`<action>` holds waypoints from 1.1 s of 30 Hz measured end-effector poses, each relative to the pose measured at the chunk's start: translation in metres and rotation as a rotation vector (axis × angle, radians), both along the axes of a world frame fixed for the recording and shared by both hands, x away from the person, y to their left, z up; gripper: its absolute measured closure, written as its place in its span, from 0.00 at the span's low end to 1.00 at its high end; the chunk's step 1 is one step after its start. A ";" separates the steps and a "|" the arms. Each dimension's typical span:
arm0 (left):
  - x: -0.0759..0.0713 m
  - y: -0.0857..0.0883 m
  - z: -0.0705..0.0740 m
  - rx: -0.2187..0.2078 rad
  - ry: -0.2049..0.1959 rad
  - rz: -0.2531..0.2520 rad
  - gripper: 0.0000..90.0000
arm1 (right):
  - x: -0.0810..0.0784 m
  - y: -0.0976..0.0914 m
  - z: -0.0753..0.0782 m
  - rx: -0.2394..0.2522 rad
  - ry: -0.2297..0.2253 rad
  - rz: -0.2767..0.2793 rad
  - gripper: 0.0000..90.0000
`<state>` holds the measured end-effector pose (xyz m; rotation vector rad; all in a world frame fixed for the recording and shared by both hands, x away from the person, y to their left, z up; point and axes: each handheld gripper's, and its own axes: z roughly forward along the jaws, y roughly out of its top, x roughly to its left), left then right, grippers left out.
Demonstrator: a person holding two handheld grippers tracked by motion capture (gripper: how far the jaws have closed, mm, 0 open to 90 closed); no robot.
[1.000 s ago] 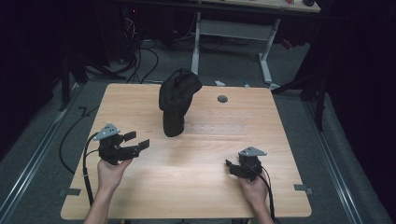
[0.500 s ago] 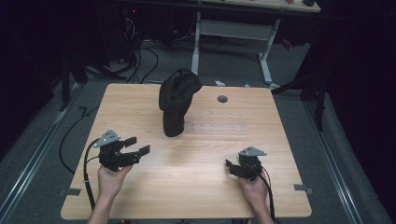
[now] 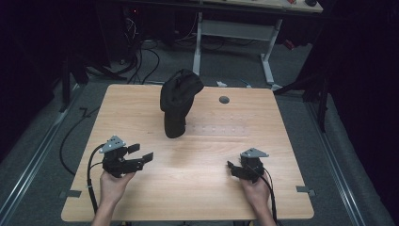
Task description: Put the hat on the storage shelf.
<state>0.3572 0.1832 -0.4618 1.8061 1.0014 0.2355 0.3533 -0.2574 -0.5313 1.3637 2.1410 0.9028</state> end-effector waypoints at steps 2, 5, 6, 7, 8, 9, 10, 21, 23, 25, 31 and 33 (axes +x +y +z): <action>-0.001 0.000 -0.002 0.000 0.006 0.001 0.31 | 0.000 0.000 0.000 0.001 0.000 0.000 0.39; -0.003 -0.001 -0.005 0.009 0.008 0.003 0.31 | 0.000 0.000 0.000 -0.002 -0.001 0.001 0.39; -0.003 -0.002 -0.006 0.013 0.013 0.003 0.31 | 0.000 0.000 0.000 -0.001 -0.001 0.001 0.39; -0.004 -0.002 -0.008 0.017 0.015 0.005 0.31 | 0.000 0.000 0.000 -0.001 -0.001 0.001 0.39; -0.004 -0.003 -0.009 0.020 0.014 0.005 0.31 | 0.000 0.000 0.000 -0.001 -0.001 0.001 0.39; -0.004 -0.004 -0.010 0.023 0.019 0.006 0.31 | 0.000 0.000 0.000 -0.001 -0.001 0.001 0.39; -0.004 -0.004 -0.011 0.025 0.019 0.004 0.31 | 0.000 0.000 0.000 -0.001 -0.001 0.001 0.39; -0.006 -0.009 -0.023 0.036 0.033 0.009 0.31 | 0.000 0.000 0.000 -0.001 -0.001 0.001 0.39; -0.006 -0.010 -0.026 0.031 0.039 0.009 0.31 | 0.000 0.000 0.000 -0.001 -0.001 0.001 0.39; -0.006 -0.011 -0.028 0.031 0.045 0.012 0.31 | 0.000 0.000 0.000 -0.001 -0.001 0.001 0.39; -0.005 -0.015 -0.035 0.044 0.053 0.013 0.31 | 0.000 0.000 0.000 0.001 0.001 -0.002 0.39; -0.004 -0.017 -0.038 0.063 0.053 0.016 0.31 | 0.000 0.000 0.000 -0.002 -0.002 0.003 0.39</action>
